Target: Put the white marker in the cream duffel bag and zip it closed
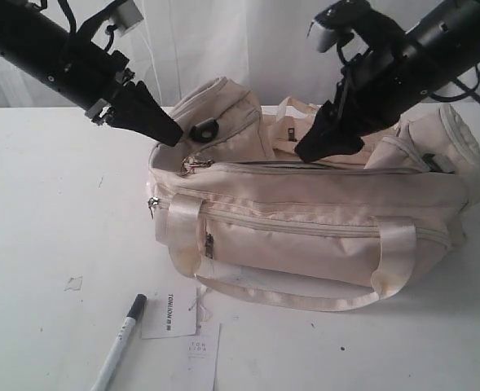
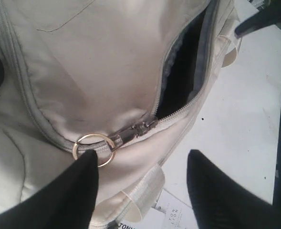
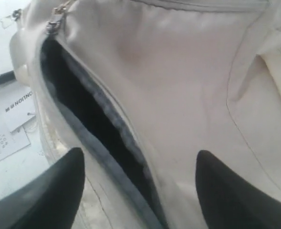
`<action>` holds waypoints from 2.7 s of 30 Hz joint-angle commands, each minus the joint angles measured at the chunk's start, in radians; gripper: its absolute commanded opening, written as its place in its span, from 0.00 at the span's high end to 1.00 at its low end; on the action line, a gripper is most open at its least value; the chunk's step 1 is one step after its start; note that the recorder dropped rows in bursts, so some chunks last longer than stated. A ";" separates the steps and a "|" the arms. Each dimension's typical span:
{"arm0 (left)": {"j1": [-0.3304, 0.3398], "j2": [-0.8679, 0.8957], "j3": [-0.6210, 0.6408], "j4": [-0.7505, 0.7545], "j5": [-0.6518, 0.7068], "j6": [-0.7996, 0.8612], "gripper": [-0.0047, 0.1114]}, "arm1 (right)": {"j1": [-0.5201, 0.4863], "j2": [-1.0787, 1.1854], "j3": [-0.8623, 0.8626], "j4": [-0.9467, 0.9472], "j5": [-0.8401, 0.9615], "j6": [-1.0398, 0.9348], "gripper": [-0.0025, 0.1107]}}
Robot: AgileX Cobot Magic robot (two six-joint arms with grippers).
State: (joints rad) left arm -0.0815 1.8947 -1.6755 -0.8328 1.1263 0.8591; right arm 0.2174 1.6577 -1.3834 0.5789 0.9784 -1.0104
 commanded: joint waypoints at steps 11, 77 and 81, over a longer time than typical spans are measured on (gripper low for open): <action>-0.069 0.023 0.036 -0.115 0.095 0.159 0.42 | 0.066 0.087 -0.001 -0.030 -0.160 -0.174 0.39; -0.269 0.033 0.116 0.034 -0.169 0.523 0.96 | 0.047 0.184 -0.001 -0.127 -0.922 0.303 0.98; -0.269 0.033 0.116 0.034 -0.169 0.523 0.96 | 0.014 0.200 -0.005 -0.127 -1.089 0.329 0.98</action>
State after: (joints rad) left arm -0.3499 1.9430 -1.5603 -0.8062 0.9187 1.3957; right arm 0.2621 1.8473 -1.3834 0.4472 0.0311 -0.7092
